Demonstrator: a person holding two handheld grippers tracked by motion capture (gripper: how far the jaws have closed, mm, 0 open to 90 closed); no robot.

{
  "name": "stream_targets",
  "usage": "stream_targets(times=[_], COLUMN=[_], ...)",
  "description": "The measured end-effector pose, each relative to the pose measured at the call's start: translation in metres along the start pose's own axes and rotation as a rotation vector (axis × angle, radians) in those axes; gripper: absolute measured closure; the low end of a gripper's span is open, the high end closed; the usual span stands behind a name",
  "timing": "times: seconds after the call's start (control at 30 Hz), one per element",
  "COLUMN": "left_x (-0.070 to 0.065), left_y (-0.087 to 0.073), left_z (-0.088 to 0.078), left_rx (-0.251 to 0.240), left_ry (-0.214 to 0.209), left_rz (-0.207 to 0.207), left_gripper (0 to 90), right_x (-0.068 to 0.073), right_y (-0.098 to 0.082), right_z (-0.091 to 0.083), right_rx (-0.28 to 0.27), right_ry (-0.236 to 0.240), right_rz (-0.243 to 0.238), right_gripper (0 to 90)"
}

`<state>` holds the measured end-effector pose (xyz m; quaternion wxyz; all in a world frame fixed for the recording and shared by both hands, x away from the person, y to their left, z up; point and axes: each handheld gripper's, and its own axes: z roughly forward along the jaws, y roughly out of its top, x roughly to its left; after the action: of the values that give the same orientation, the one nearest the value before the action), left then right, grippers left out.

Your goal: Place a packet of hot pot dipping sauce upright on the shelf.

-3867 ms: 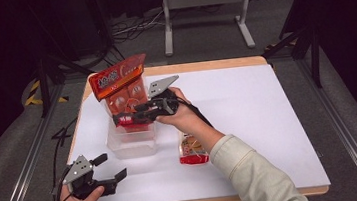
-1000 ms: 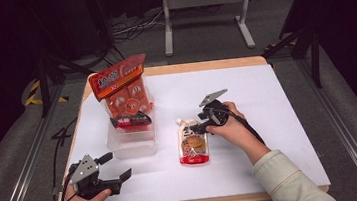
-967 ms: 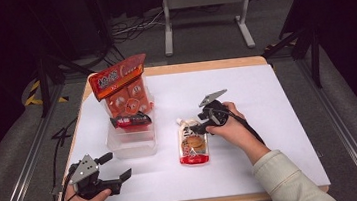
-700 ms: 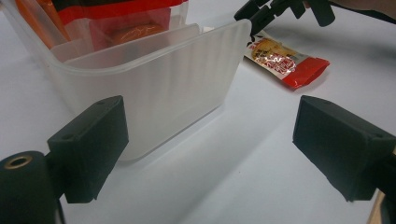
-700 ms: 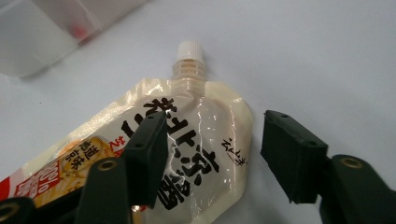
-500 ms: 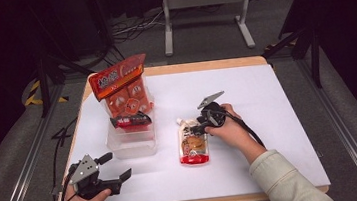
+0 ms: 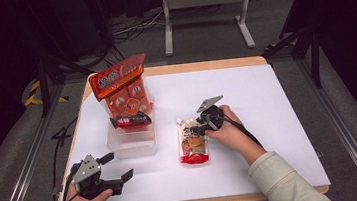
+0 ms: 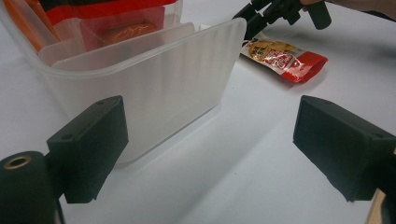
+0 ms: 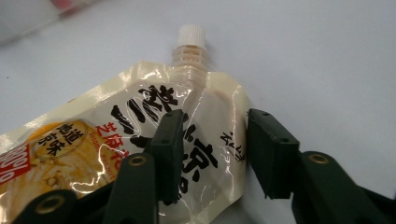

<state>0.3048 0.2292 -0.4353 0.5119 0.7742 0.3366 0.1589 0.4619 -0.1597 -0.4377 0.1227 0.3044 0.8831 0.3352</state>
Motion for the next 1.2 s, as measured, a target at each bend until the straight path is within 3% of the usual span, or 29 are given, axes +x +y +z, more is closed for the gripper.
stream_targets(times=[0.27, 0.5, 0.83, 1.0, 1.2], left_x=[0.000, -0.001, -0.005, -0.006, -0.009], left_y=[-0.001, -0.001, 0.002, 0.003, 0.004], left_z=[0.001, 0.000, 0.002, 0.003, 0.004], left_rx=[0.004, 0.001, -0.010, -0.007, -0.005], left_ry=[-0.014, -0.018, -0.031, -0.038, -0.048], left_rz=[-0.006, -0.013, -0.003, 0.002, 0.002], left_gripper=[10.6, 10.4, 10.4, 10.8, 11.1], right_x=[0.004, 0.004, 0.004, 0.009, 0.015], right_y=[0.002, 0.003, 0.013, 0.021, 0.025], right_z=[-0.001, -0.002, -0.030, -0.053, -0.069], right_rx=[0.010, 0.011, -0.117, -0.177, -0.223], right_ry=[0.019, 0.022, 0.082, 0.091, 0.105], right_rz=[-0.032, -0.028, 0.005, -0.015, -0.029], right_gripper=[82.3, 86.6, 88.0, 88.4, 88.8])
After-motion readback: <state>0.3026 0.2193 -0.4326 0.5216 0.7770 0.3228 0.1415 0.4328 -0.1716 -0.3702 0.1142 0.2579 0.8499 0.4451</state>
